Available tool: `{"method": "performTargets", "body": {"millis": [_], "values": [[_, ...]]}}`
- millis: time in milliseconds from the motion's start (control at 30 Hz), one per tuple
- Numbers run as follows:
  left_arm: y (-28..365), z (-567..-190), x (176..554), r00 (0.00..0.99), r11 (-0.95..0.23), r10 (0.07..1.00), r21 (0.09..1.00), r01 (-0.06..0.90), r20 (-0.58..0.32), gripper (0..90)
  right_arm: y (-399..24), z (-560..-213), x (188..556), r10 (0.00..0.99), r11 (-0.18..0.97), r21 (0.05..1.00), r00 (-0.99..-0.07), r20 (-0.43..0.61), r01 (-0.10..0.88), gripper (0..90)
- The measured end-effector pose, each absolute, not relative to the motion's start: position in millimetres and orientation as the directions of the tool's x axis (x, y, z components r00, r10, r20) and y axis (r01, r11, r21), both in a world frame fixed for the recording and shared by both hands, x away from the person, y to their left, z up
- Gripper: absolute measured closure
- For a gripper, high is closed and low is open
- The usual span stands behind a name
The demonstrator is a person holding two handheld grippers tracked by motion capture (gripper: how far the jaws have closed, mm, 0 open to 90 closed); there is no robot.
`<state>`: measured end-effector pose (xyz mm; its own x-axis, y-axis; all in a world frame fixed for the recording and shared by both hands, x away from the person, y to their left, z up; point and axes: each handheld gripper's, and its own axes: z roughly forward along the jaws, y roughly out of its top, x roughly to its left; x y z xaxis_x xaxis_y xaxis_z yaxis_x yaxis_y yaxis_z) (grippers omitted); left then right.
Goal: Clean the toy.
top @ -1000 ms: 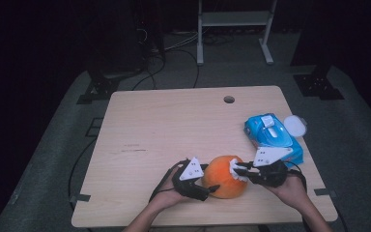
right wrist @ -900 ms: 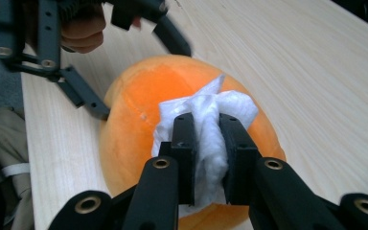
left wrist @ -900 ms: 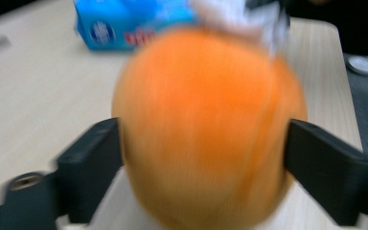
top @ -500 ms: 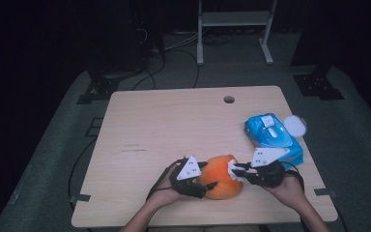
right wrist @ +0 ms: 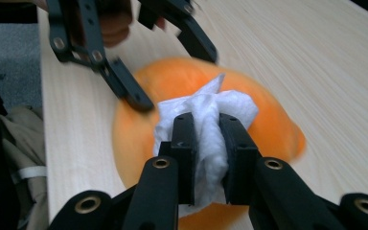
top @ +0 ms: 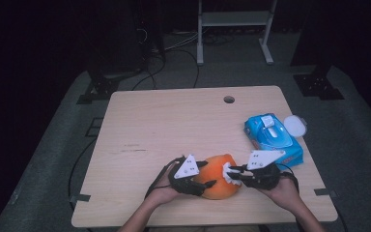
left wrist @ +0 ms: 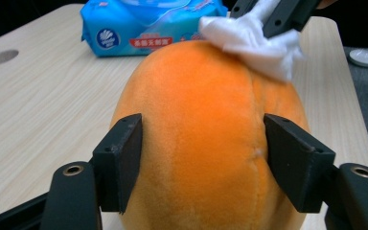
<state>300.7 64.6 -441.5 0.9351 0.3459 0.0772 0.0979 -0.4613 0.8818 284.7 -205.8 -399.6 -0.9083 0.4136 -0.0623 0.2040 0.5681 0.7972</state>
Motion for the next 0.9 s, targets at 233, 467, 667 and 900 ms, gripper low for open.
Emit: {"method": "performTargets", "body": {"millis": [233, 467, 667, 900], "values": [[64, -435, 301, 0.933, -0.453, 0.354, 0.885, 0.111, 0.064, 23.7, -211, -404, 286, 0.441, 0.553, 0.798, -0.897, -0.038, 0.238, 77.0], [63, -437, 299, 0.936, -0.455, 0.342, 0.886, 0.092, 0.078, 32.0, -200, -401, 281, 0.414, 0.563, 0.801, -0.908, -0.057, 0.207, 77.0], [65, -441, 300, 0.936, -0.445, 0.347, 0.89, 0.1, 0.068, 34.5, -220, -412, 297, 0.459, 0.537, 0.797, -0.889, -0.002, 0.276, 77.0], [60, -442, 294, 0.939, -0.467, 0.331, 0.881, 0.074, 0.096, 34.6, -216, -407, 294, 0.459, 0.523, 0.812, -0.888, -0.014, 0.258, 77.0]]}}
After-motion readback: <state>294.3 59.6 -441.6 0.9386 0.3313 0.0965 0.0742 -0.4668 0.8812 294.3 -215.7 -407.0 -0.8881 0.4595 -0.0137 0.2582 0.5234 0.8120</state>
